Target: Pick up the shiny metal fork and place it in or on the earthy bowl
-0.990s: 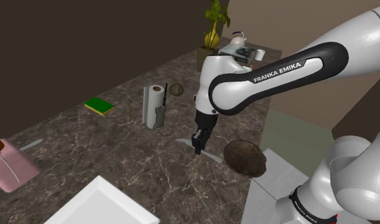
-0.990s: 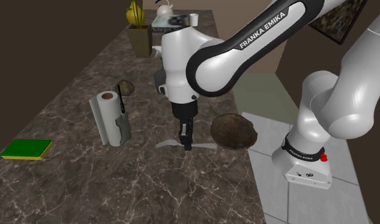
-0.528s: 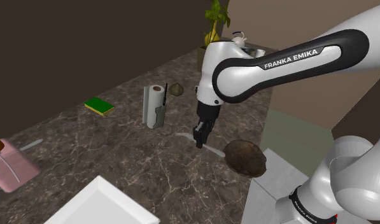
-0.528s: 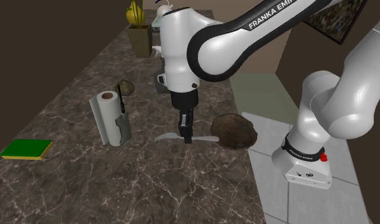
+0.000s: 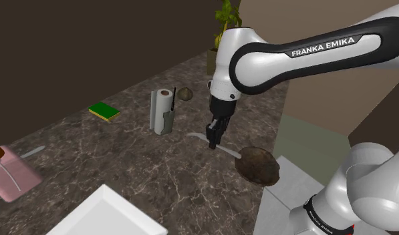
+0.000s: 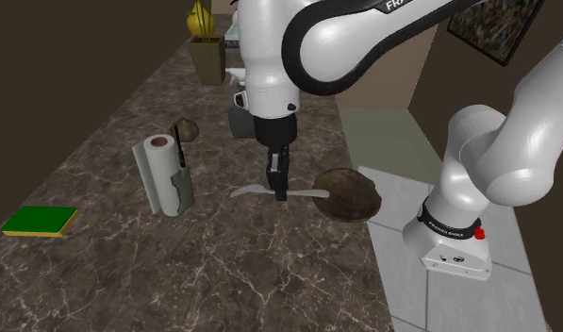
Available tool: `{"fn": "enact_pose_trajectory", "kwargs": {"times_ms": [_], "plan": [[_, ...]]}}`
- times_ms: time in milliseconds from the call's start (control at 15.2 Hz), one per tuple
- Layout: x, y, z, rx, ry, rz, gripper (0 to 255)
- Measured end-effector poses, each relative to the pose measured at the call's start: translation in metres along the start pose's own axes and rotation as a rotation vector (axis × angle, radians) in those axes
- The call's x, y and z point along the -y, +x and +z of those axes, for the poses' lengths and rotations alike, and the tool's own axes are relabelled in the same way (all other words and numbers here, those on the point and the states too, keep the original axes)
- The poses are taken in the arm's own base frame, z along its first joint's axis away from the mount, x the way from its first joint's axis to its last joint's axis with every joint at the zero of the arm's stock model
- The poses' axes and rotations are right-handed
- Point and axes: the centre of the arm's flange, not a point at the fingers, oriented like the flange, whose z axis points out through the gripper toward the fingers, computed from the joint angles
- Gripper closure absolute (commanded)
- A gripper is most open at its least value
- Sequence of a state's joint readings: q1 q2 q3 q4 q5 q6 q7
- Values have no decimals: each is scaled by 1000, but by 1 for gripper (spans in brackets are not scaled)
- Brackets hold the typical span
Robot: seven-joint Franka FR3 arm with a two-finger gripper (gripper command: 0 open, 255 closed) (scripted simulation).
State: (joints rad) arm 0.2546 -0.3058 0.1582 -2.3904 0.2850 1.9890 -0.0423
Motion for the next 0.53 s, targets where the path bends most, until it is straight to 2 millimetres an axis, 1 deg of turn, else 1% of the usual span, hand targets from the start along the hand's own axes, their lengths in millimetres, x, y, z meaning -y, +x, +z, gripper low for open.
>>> {"fn": "enact_pose_trajectory", "kwargs": {"times_ms": [198,330,528], "plan": [[-19,-28,-3,0,0,1,255],[-31,-48,-1,0,-1,1,255],[-53,-85,1,0,0,1,255]]}}
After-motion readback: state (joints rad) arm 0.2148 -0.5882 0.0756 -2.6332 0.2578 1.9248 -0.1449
